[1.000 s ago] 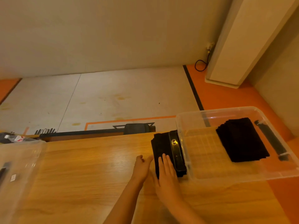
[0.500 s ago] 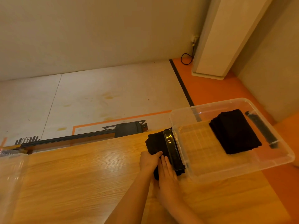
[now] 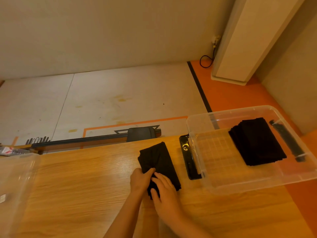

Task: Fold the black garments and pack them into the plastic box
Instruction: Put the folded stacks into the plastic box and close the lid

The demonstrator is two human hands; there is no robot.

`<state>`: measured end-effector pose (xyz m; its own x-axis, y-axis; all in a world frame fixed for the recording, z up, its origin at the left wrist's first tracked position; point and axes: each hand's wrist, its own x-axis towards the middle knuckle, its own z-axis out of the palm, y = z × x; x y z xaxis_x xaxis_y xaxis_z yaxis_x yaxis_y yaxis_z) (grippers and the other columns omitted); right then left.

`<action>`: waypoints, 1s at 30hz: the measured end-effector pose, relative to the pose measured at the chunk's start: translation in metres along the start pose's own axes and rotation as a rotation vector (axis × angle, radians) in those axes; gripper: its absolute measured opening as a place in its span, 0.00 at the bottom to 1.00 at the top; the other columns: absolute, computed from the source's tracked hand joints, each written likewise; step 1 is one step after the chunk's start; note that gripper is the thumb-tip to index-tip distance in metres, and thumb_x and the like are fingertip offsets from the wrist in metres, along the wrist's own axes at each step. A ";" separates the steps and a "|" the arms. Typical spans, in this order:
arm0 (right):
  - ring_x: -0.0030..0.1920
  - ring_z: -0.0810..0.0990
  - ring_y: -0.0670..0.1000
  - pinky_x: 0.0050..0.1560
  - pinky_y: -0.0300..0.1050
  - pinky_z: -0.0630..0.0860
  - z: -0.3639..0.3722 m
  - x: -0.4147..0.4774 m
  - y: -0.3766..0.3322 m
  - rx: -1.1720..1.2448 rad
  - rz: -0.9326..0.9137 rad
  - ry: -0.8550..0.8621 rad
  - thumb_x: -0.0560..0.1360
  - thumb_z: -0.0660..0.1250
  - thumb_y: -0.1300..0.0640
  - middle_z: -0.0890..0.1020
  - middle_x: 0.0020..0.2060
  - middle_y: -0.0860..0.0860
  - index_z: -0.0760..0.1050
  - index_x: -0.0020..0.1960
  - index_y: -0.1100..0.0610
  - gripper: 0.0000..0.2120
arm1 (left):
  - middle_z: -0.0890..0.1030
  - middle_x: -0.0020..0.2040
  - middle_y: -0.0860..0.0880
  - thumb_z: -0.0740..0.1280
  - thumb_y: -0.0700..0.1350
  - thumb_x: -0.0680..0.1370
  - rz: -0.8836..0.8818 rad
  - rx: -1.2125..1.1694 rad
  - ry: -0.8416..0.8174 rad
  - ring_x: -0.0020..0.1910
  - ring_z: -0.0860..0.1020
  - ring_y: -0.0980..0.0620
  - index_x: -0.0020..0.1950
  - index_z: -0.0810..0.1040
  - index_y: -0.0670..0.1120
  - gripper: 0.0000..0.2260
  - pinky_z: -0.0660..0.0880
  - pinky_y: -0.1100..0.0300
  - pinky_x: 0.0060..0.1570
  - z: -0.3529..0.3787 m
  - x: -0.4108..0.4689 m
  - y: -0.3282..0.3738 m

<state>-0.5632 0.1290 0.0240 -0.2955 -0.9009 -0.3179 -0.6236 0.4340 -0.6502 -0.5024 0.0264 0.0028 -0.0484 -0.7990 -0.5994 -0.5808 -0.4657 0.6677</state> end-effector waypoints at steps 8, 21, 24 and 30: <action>0.73 0.60 0.53 0.70 0.46 0.64 -0.005 0.040 -0.003 0.213 0.420 0.129 0.77 0.65 0.46 0.62 0.73 0.53 0.58 0.75 0.57 0.32 | 0.79 0.38 0.46 0.73 0.49 0.73 -0.023 0.032 -0.028 0.37 0.78 0.52 0.40 0.74 0.41 0.13 0.70 0.62 0.31 -0.031 0.006 -0.016; 0.56 0.77 0.56 0.45 0.46 0.77 -0.017 0.050 0.008 0.836 0.733 -0.187 0.69 0.75 0.57 0.78 0.57 0.57 0.70 0.66 0.61 0.28 | 0.80 0.48 0.45 0.71 0.51 0.74 -0.045 0.112 -0.117 0.47 0.79 0.49 0.54 0.76 0.40 0.17 0.77 0.59 0.42 -0.038 0.010 -0.019; 0.56 0.77 0.56 0.52 0.48 0.78 -0.013 0.046 0.011 0.864 0.707 -0.207 0.68 0.75 0.54 0.78 0.57 0.56 0.69 0.67 0.59 0.31 | 0.81 0.50 0.42 0.72 0.49 0.74 -0.096 -0.004 -0.193 0.48 0.81 0.47 0.54 0.76 0.38 0.17 0.77 0.58 0.40 -0.045 0.007 -0.017; 0.56 0.78 0.56 0.51 0.49 0.79 -0.041 0.033 0.000 0.953 0.584 -0.289 0.68 0.74 0.50 0.78 0.57 0.55 0.69 0.66 0.55 0.29 | 0.84 0.49 0.42 0.72 0.48 0.74 -0.119 -0.275 -0.348 0.47 0.83 0.49 0.57 0.78 0.36 0.18 0.78 0.60 0.38 -0.064 -0.016 -0.007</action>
<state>-0.6022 0.0989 0.0415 -0.1051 -0.5795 -0.8082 0.3893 0.7239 -0.5696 -0.4459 0.0186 0.0361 -0.2920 -0.5801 -0.7604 -0.3640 -0.6679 0.6492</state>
